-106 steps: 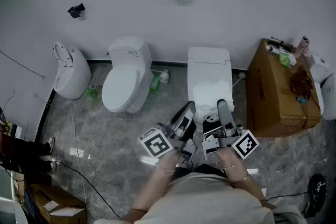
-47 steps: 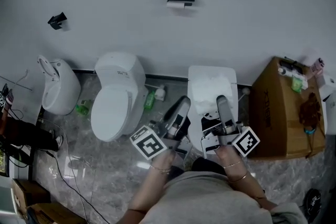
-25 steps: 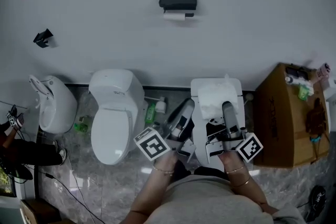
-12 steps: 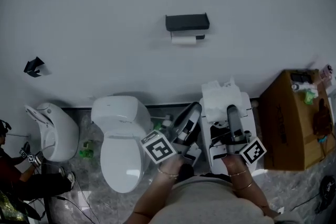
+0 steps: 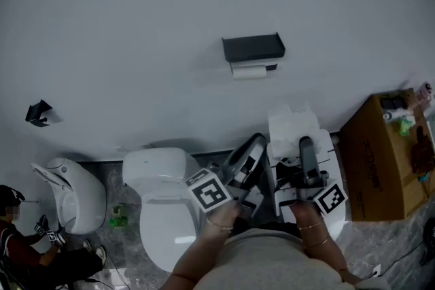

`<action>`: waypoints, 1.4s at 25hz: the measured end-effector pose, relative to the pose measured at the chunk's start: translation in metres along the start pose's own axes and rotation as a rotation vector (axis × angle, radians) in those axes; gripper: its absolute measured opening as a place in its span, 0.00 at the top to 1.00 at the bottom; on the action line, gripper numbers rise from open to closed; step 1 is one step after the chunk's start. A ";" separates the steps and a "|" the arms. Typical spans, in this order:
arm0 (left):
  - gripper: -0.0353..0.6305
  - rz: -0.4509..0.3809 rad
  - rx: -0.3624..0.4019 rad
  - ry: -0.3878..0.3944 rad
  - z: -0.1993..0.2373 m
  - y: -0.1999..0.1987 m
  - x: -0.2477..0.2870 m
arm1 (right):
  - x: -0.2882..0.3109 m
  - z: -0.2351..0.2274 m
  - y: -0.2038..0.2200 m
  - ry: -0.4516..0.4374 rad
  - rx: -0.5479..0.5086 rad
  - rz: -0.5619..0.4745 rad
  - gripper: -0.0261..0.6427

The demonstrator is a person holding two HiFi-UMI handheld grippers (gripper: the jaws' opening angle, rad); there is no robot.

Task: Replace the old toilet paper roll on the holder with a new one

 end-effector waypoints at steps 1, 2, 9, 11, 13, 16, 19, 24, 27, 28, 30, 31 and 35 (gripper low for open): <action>0.90 0.005 -0.002 0.003 0.003 -0.004 0.001 | 0.004 -0.001 0.002 0.002 -0.004 -0.005 0.34; 0.90 0.009 -0.006 0.005 0.006 -0.007 0.002 | 0.006 -0.002 0.005 0.004 -0.007 -0.009 0.34; 0.90 0.022 -0.068 0.011 0.023 -0.008 -0.001 | 0.006 -0.006 0.014 0.037 -0.034 -0.013 0.34; 0.90 0.018 -0.077 0.009 0.026 -0.008 -0.001 | 0.006 -0.007 0.013 0.043 -0.043 -0.013 0.34; 0.90 0.013 -0.083 0.008 0.028 -0.009 -0.002 | 0.006 -0.008 0.012 0.052 -0.050 -0.017 0.34; 0.90 0.006 -0.086 0.005 0.031 -0.012 -0.001 | 0.010 -0.011 0.012 0.061 -0.053 -0.019 0.34; 0.90 0.004 -0.087 0.001 0.039 -0.015 0.004 | 0.019 -0.019 0.012 0.068 -0.047 -0.010 0.34; 0.84 0.003 -0.101 0.000 0.053 -0.020 0.026 | 0.041 -0.033 0.004 0.076 -0.044 -0.009 0.34; 0.82 0.005 -0.096 -0.008 0.065 -0.026 0.041 | 0.056 -0.043 -0.002 0.078 -0.044 -0.010 0.34; 0.81 0.005 -0.096 -0.014 0.071 -0.028 0.046 | 0.061 -0.048 -0.005 0.081 -0.046 -0.011 0.34; 0.79 0.005 -0.095 -0.022 0.080 -0.031 0.056 | 0.071 -0.057 -0.011 0.089 -0.049 -0.018 0.34; 0.78 0.005 -0.095 -0.024 0.084 -0.033 0.062 | 0.075 -0.061 -0.014 0.093 -0.047 -0.022 0.34; 0.74 0.005 -0.105 -0.038 0.100 -0.037 0.081 | 0.094 -0.077 -0.023 0.102 -0.034 -0.030 0.34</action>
Point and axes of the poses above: the fingertips, and each gripper's own axes: x forward along the fingers, z to its left, y out of its underside, the point moved 10 cm from there along -x, backward along the fingers, and after that the axes turned 4 degrees about -z, right-handed, at the moved point
